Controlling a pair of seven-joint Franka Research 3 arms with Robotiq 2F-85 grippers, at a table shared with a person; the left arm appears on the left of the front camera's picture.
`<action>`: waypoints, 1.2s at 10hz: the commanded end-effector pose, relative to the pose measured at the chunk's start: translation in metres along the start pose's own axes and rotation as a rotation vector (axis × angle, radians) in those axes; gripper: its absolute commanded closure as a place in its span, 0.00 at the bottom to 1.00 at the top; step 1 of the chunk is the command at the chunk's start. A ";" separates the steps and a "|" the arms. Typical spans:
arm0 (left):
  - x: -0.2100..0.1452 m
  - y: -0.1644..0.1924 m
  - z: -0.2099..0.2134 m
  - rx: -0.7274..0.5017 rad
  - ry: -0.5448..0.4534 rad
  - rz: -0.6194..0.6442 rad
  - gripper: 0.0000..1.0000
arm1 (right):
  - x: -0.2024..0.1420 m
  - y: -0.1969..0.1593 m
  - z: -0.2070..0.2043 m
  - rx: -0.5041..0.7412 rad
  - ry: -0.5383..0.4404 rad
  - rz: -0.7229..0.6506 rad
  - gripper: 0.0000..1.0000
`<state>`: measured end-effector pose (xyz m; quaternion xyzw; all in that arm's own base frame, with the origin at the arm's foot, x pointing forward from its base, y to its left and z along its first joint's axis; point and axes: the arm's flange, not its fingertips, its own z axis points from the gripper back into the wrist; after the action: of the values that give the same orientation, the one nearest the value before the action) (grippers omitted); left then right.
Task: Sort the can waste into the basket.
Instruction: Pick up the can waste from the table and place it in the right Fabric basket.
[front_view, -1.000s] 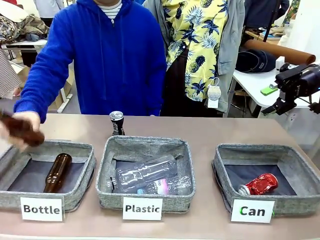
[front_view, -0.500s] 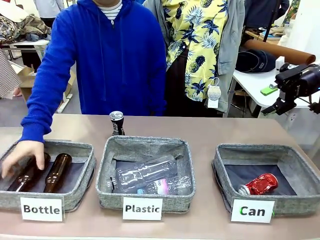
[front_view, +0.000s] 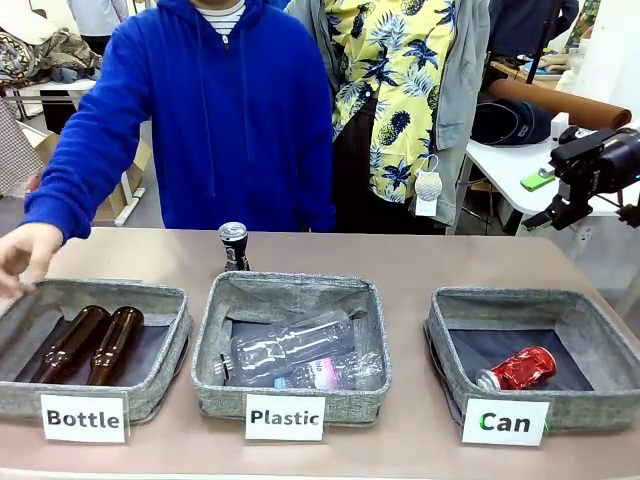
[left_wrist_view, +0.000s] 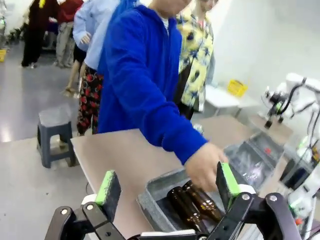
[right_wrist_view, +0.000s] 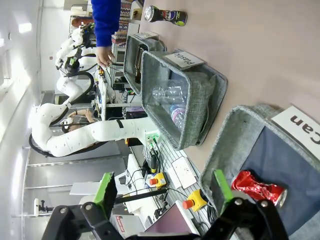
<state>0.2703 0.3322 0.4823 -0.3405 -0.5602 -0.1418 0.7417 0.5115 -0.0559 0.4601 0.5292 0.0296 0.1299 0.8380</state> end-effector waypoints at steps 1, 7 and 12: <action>0.001 -0.029 -0.066 0.004 0.117 -0.131 0.00 | -0.001 0.002 0.002 -0.003 0.002 0.016 0.00; 0.005 -0.027 -0.105 0.013 0.186 -0.141 0.00 | -0.001 0.002 0.002 -0.003 0.002 0.016 0.00; -0.031 -0.049 -0.271 -0.028 0.314 -0.595 0.00 | -0.001 0.002 0.002 -0.003 0.002 0.016 0.00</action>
<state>0.4014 0.1273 0.4519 -0.1850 -0.4929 -0.3791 0.7610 0.5115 -0.0557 0.4601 0.5292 0.0297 0.1300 0.8380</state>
